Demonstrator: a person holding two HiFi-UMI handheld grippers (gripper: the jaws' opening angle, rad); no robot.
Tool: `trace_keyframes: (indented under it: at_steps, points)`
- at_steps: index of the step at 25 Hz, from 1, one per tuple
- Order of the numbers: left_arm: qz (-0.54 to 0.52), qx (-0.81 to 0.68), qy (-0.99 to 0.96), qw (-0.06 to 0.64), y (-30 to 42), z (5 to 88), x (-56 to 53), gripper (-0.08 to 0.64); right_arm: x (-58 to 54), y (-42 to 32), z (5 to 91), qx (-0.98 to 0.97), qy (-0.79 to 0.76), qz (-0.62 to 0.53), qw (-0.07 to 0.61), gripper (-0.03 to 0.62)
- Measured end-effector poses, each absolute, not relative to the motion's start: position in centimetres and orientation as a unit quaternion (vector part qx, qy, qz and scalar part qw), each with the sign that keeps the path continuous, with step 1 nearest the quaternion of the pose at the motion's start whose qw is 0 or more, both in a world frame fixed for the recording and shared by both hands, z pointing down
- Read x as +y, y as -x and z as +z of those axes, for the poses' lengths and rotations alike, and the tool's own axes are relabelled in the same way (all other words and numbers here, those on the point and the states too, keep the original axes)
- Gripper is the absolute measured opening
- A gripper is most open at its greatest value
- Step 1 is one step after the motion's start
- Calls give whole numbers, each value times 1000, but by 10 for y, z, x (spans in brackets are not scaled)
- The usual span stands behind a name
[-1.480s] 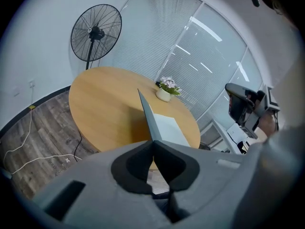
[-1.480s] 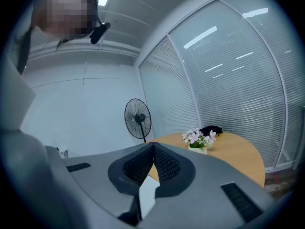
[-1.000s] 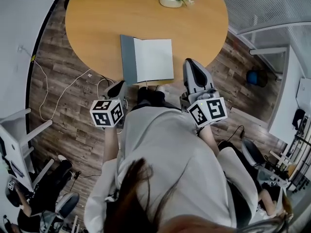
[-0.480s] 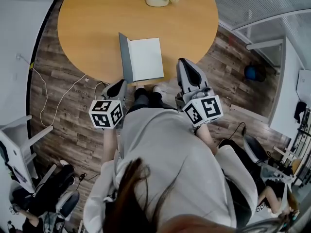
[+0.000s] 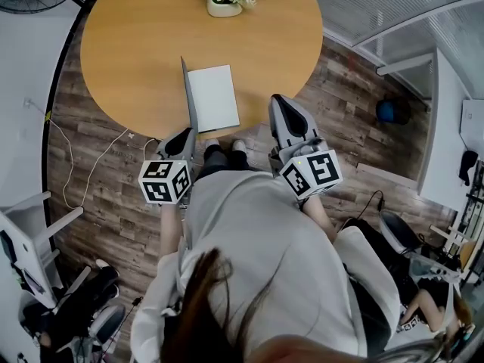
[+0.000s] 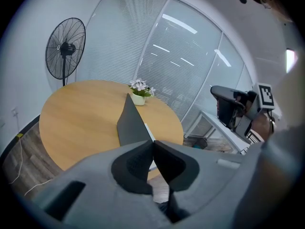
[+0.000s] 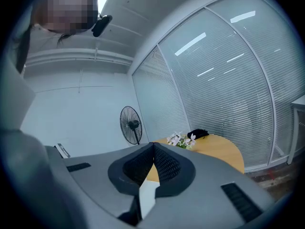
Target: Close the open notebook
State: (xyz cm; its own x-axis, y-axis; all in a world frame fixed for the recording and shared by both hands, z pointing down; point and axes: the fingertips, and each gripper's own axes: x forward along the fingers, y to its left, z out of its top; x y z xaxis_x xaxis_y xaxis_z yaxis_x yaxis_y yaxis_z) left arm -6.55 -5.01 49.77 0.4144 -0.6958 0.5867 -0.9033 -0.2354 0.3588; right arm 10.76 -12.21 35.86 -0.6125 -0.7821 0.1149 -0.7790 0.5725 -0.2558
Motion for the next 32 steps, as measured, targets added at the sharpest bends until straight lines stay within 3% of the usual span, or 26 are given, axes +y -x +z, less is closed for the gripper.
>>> trace_keyframes:
  at_steps: [10, 32]
  points:
    - [183, -504, -784, 313, 29, 502, -61, 21, -121, -138, 362, 882, 448, -145, 8, 3]
    - [237, -453, -792, 334, -37, 556, -85, 21, -126, -173, 380, 868, 469, -165, 4, 3]
